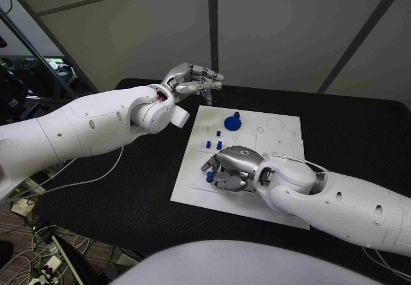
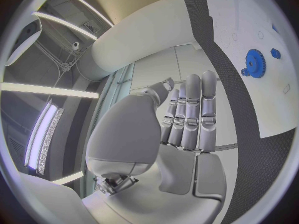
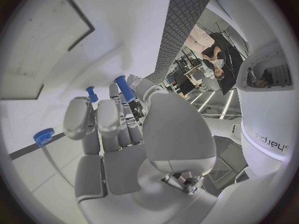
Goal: Assemble the parts on the task board
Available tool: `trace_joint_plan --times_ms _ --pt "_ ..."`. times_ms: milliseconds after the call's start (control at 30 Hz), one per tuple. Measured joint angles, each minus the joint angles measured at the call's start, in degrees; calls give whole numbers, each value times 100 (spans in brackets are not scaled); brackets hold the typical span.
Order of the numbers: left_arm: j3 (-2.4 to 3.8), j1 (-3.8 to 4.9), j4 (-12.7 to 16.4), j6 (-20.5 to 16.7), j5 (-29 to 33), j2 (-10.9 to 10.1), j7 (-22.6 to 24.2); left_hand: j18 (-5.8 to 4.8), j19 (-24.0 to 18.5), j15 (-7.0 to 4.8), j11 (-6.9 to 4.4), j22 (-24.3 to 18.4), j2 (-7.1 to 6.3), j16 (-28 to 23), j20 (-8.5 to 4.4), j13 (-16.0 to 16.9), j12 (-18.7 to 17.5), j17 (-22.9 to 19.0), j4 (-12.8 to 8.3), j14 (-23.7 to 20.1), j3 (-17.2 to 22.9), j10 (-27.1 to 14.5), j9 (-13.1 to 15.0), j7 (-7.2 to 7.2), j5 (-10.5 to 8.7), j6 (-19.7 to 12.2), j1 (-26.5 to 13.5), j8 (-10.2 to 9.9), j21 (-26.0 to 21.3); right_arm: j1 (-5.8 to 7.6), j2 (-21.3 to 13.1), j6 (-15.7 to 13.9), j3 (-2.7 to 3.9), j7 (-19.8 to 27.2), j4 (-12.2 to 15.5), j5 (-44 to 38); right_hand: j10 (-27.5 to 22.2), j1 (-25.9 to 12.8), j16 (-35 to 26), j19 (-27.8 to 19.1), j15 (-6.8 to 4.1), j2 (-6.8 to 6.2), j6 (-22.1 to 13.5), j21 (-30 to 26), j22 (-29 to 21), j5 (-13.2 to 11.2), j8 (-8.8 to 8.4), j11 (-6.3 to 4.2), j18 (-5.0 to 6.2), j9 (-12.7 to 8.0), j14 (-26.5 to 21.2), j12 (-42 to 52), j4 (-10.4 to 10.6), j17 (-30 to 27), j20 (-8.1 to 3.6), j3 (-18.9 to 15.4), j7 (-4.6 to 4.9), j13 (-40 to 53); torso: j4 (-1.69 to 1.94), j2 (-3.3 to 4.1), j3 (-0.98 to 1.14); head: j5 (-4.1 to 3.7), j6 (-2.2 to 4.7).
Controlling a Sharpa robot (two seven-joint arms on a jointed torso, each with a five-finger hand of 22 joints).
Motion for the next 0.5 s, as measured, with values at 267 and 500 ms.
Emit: trace_joint_plan --times_ms 267,500 --pt "0 0 -3 -1 0 0 0 0 0 0 0 -5 0 0 0 0 0 1 0 0 0 0 0 0 0 0 0 0 1 0 -85 -357 -1 75 100 -44 -20 -18 0 -42 0 -18 -189 -32 -29 43 0 -20 -1 1 0 110 7 -23 -5 -92 -72 38 -3 -1 5 -31 26" --pt "-1 0 -13 0 0 -1 0 0 0 0 0 -5 0 0 0 0 0 1 0 0 0 0 0 0 0 0 0 0 1 -1 -434 -898 5 272 433 48 -62 -30 -32 -74 0 -30 -149 -80 -92 55 24 -20 -1 36 0 251 39 -89 9 -219 -4 81 -7 -5 7 -77 66"
